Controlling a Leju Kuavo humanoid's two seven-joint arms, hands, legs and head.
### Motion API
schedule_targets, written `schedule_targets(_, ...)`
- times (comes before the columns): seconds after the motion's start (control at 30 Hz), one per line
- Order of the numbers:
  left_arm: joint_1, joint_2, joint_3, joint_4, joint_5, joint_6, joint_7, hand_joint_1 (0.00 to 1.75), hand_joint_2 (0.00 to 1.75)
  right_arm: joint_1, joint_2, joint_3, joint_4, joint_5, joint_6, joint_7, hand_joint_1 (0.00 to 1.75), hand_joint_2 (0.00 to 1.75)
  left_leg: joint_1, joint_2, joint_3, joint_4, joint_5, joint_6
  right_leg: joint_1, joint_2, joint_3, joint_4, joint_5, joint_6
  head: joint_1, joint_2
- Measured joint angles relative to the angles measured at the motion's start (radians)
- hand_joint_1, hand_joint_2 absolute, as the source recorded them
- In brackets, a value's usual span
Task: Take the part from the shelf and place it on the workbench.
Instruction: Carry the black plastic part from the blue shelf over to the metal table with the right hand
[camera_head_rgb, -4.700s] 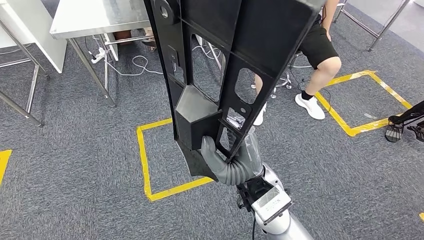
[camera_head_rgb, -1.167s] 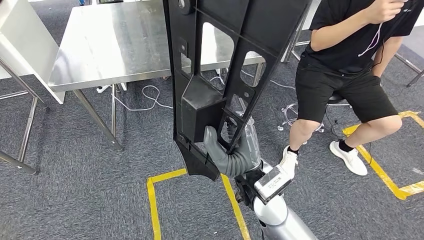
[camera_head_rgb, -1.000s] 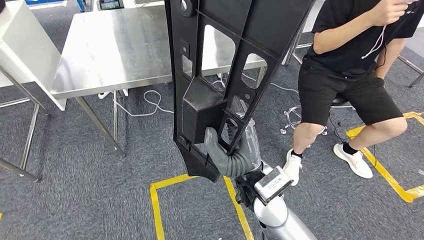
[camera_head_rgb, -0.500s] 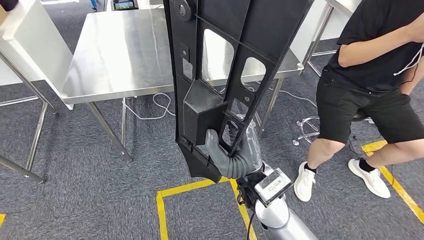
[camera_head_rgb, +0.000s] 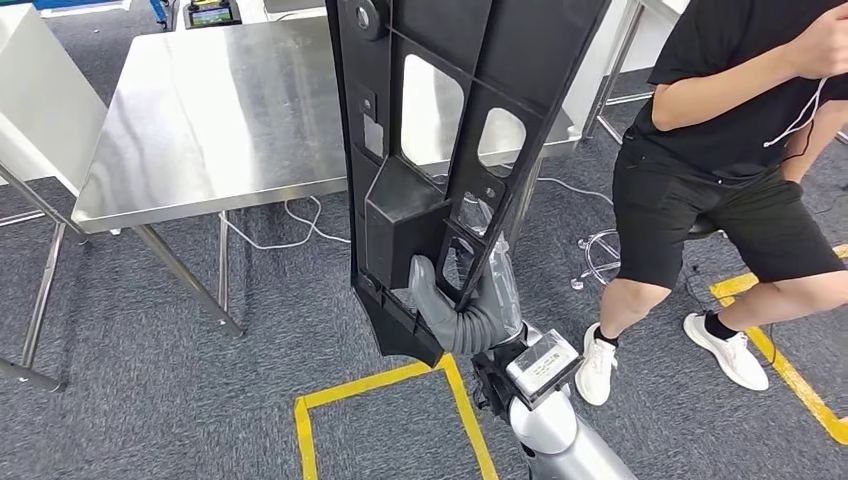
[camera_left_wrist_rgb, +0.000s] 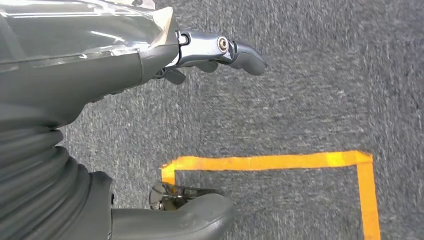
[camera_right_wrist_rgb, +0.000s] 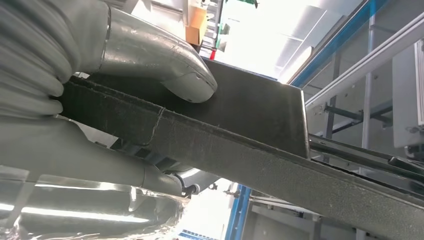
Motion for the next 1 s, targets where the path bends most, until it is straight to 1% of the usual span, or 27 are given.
schedule_targets(0.03, 0.0, 0.001, 0.002, 0.0, 0.0, 0.0, -0.001, 0.0, 1.75, 0.0, 0.0, 0.0, 0.0, 0.0, 0.0, 0.0, 1.75, 1.75, -0.006, -0.001, 0.008, -0.023, 0.006, 0.006, 0.001, 0.001, 0.0, 0.0, -0.003, 0.002, 0.0, 0.0)
schedule_targets(0.07, -0.001, 0.001, 0.003, 0.0, 0.0, 0.001, -0.001, 0.0, 1.75, 0.0, 0.0, 0.001, 0.0, 0.0, 0.0, 0.0, 1.75, 1.75, -0.008, -0.001, 0.011, -0.026, 0.006, 0.0, 0.004, 0.002, -0.004, 0.001, -0.006, 0.002, 0.001, 0.0)
schedule_targets(0.1, -0.001, 0.001, 0.004, 0.0, 0.0, 0.001, -0.002, 0.0, 1.75, 0.0, 0.0, 0.001, 0.0, 0.0, 0.0, -0.001, 1.75, 1.75, -0.009, -0.003, 0.015, -0.032, 0.015, -0.007, 0.003, 0.003, -0.006, 0.002, -0.008, 0.001, 0.0, 0.0)
schedule_targets(0.13, -0.001, 0.001, 0.005, 0.0, 0.0, 0.002, -0.002, 0.0, 1.75, 0.0, 0.0, 0.002, 0.0, 0.0, 0.0, -0.001, 1.75, 1.75, -0.011, -0.003, 0.018, -0.035, 0.027, -0.01, 0.004, 0.002, -0.007, 0.003, -0.01, 0.001, 0.0, 0.0)
schedule_targets(0.17, -0.001, 0.001, 0.006, 0.0, 0.0, 0.003, -0.002, 0.0, 1.75, -0.001, 0.0, 0.002, 0.0, 0.0, 0.001, -0.001, 1.75, 1.75, -0.011, -0.003, 0.02, -0.036, 0.033, -0.013, 0.004, 0.002, -0.007, 0.003, -0.01, -0.001, 0.001, 0.0)
schedule_targets(0.23, -0.002, 0.002, 0.007, 0.0, 0.0, 0.004, -0.002, 0.0, 1.75, -0.003, 0.001, 0.002, 0.0, 0.001, 0.003, 0.0, 1.75, 1.75, -0.014, -0.003, 0.019, -0.036, 0.031, -0.005, 0.003, 0.001, -0.005, 0.001, -0.01, 0.002, 0.001, 0.0)
schedule_targets(0.4, -0.003, -0.001, 0.01, 0.0, 0.0, 0.005, -0.002, 0.0, 1.75, -0.007, 0.002, 0.003, 0.0, 0.005, 0.006, 0.001, 1.75, 1.75, -0.014, -0.003, 0.018, -0.036, 0.029, -0.002, 0.002, 0.001, -0.002, -0.004, -0.01, 0.002, 0.001, 0.0)
schedule_targets(0.7, -0.003, -0.001, 0.015, 0.0, -0.002, 0.005, -0.001, 0.0, 1.75, -0.011, 0.006, 0.004, 0.0, 0.018, 0.007, 0.002, 1.75, 1.75, -0.013, -0.003, 0.019, -0.036, 0.028, -0.002, 0.001, 0.001, -0.001, -0.005, -0.01, 0.002, 0.001, 0.0)
schedule_targets(1.0, -0.003, -0.001, 0.015, 0.0, -0.002, 0.005, -0.001, 0.0, 1.75, -0.011, 0.006, 0.004, 0.0, 0.018, 0.007, 0.003, 1.75, 1.75, -0.009, -0.003, 0.019, -0.036, 0.029, -0.002, 0.004, 0.001, -0.001, -0.005, -0.01, 0.002, 0.001, 0.0)
